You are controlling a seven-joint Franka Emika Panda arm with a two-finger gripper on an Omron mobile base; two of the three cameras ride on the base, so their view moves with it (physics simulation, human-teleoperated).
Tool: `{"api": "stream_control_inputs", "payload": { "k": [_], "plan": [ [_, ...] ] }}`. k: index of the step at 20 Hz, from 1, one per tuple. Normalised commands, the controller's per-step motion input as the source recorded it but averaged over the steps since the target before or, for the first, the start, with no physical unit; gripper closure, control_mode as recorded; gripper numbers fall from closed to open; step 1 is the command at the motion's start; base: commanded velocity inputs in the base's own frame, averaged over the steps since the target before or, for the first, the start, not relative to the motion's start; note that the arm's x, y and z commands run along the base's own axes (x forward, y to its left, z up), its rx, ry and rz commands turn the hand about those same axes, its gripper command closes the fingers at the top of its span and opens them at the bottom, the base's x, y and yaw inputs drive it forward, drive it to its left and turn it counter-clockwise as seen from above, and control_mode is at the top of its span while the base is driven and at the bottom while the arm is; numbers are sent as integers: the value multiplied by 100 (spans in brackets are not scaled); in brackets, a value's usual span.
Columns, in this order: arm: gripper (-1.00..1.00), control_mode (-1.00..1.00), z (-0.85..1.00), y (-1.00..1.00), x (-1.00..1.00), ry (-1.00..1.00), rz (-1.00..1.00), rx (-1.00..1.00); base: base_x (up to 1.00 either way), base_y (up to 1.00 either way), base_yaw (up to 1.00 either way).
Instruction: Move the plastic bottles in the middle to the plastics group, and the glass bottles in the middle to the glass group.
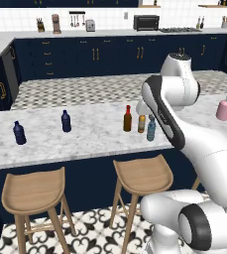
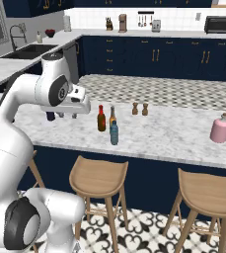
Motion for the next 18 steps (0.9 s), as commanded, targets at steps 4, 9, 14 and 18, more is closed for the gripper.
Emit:
{"api": "stream_control_inputs", "payload": {
  "k": [4, 9, 14, 18],
  "plan": [
    [-100, -100, -24, -5, -21, 6, 0, 1, 0, 0, 0],
    [-100, -100, -60, -13, 0, -1, -7, -2, 0, 0, 0],
    [-100, -100, 0, -65, 7, -2, 0, -2, 0, 0, 0],
    [-100, -100, 25, -50, 4, -7, 0, 0, 0, 0, 0]
  ]
}}
